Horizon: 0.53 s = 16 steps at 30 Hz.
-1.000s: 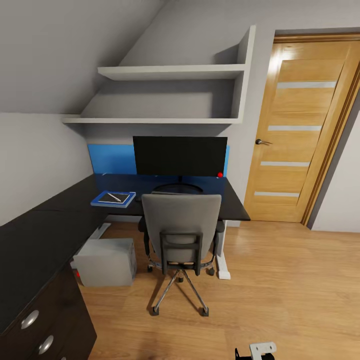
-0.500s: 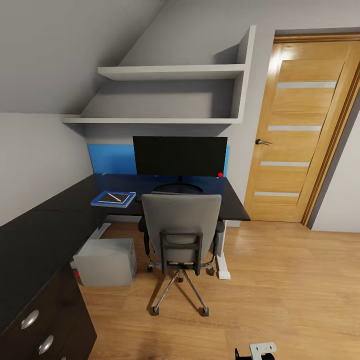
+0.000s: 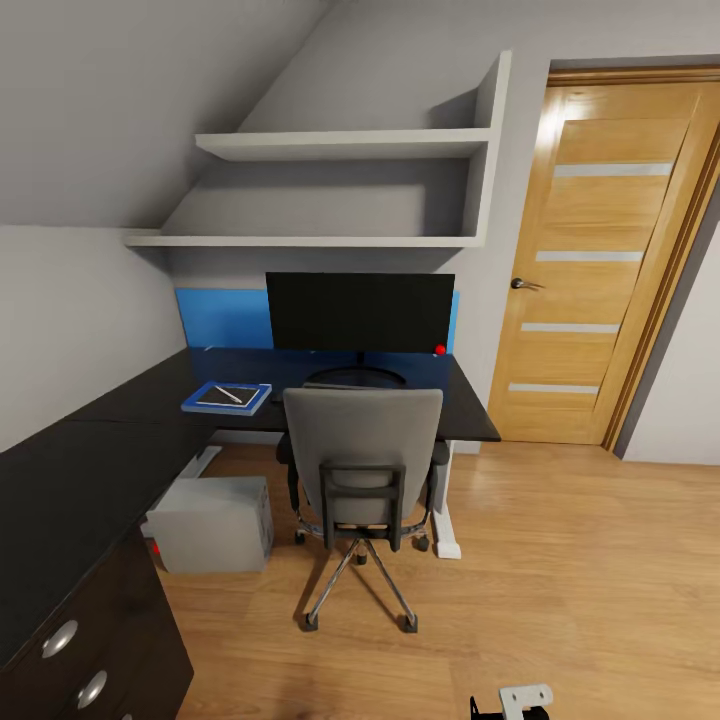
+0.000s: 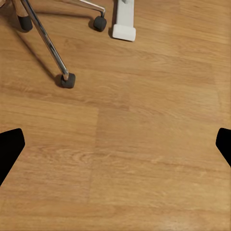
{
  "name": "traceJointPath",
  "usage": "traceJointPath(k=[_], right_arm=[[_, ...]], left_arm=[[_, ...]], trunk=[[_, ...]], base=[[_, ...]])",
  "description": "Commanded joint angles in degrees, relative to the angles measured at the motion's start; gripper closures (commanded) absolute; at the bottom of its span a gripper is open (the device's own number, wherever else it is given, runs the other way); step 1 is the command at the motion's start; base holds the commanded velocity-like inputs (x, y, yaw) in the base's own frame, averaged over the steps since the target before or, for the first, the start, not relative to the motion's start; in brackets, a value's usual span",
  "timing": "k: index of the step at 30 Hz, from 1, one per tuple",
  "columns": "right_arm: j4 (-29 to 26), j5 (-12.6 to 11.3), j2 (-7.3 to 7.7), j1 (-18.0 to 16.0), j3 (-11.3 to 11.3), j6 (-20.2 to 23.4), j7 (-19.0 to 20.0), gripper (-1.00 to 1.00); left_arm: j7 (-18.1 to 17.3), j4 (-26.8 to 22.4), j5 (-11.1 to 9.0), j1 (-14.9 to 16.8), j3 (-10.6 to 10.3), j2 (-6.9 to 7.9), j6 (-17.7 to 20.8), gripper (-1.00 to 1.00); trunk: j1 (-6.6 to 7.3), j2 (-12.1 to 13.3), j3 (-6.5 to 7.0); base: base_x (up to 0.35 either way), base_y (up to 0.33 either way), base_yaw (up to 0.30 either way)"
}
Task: In the bedroom, organize the workspace by keeping the computer under the desk, ensuring the monitor is on the desk, placing the keyboard on the desk next to the monitor, placing the mouse on the desk next to the keyboard, moving the folder from the swivel chair onto the desk next to the mouse, stacking the notebook on top of the folder with the pen on top of the notebook, and positioning the swivel chair next to the desk.
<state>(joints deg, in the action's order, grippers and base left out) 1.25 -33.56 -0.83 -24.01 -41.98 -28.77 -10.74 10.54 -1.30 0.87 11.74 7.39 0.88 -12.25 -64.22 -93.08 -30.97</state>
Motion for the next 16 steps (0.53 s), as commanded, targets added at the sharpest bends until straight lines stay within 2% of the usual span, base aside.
traceJointPath(k=[1,16], right_arm=[[0.1,-0.2,-0.05,-0.1,-0.5,-0.2,-0.2,-1.0],[0.1,-0.2,-0.05,-0.1,-0.5,-0.2,-0.2,-1.0]], left_arm=[[0.0,0.1,0.1,0.0,0.3,0.0,-0.2,-1.0],[0.0,0.1,0.1,0.0,0.3,0.0,-0.2,-1.0]], trunk=[[0.0,0.0,-0.06],[0.0,0.0,-0.06]], base=[[0.0,0.0,0.0],[0.0,0.0,0.0]])
